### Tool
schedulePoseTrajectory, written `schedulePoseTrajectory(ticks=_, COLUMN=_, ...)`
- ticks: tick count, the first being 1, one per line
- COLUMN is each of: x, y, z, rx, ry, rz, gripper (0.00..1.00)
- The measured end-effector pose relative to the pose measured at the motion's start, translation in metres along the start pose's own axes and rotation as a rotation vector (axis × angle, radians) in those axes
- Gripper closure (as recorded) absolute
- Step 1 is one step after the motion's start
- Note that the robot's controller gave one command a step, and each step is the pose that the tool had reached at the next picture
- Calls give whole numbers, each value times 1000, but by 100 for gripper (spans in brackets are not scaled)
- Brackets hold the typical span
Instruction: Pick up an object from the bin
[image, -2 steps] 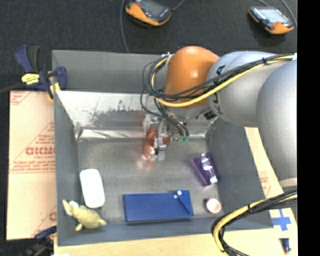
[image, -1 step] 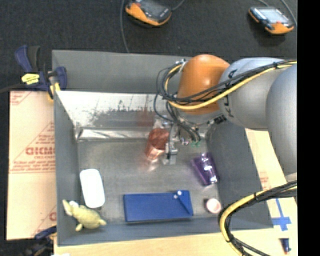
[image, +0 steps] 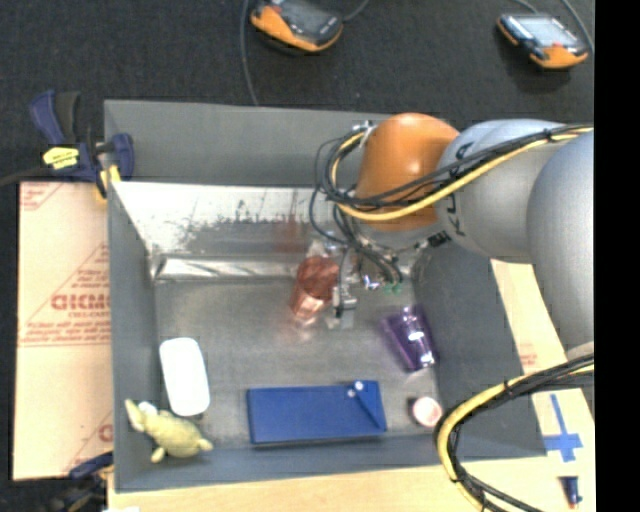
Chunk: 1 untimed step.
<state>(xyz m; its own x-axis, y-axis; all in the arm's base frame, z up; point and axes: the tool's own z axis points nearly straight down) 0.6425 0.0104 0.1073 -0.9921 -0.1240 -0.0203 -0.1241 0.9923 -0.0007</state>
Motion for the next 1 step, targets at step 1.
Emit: schedulePoseTrajectory(ticks=1, x=73, y=-38, z=36, rx=1, ry=-2, rz=20, gripper=100)
